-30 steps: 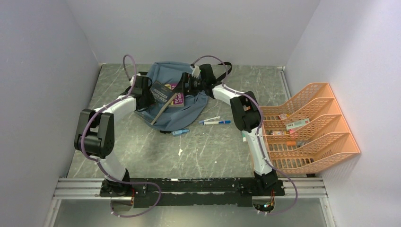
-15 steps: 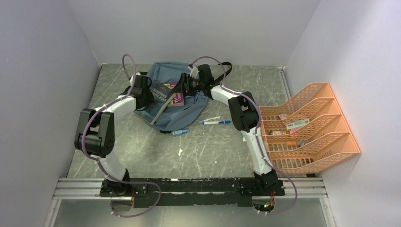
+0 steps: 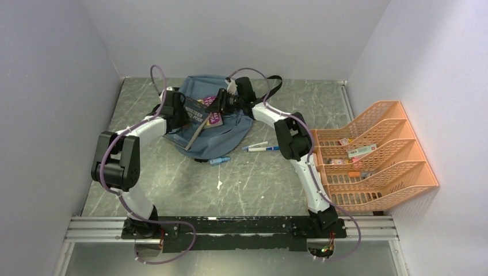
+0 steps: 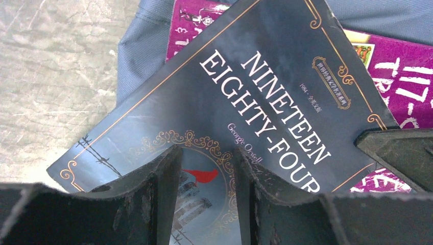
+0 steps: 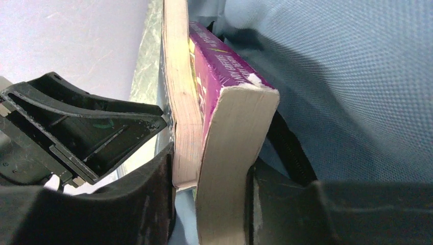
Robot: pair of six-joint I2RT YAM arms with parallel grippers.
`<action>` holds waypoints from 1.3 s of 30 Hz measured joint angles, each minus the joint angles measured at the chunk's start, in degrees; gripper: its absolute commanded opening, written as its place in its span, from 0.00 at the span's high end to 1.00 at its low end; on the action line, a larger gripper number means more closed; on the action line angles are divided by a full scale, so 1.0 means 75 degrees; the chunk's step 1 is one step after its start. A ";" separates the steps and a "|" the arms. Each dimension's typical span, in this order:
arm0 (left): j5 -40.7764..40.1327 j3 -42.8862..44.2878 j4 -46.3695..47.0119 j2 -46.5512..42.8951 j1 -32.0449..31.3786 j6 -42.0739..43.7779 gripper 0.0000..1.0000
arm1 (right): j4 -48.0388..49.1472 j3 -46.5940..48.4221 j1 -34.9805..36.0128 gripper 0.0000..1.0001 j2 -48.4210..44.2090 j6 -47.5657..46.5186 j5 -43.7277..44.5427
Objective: Pack the student bag
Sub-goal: Pick up the student bag at the center of the board, then place the book at the center of the board.
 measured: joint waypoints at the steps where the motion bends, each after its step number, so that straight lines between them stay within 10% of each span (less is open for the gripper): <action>1: 0.0023 0.0000 0.0015 0.0000 -0.0003 0.0000 0.53 | 0.0003 0.0015 0.0003 0.73 -0.0003 0.0023 -0.0017; 12: 0.0685 0.0210 -0.0542 -0.0408 -0.0055 0.0023 0.29 | 0.0128 -0.1145 0.0166 1.00 -0.1113 -0.0169 0.0466; 39: 0.1515 0.0393 -0.1154 -0.1131 -0.0032 0.0458 0.25 | -0.0682 -0.4500 -0.3719 1.00 -0.4558 -0.0256 0.1081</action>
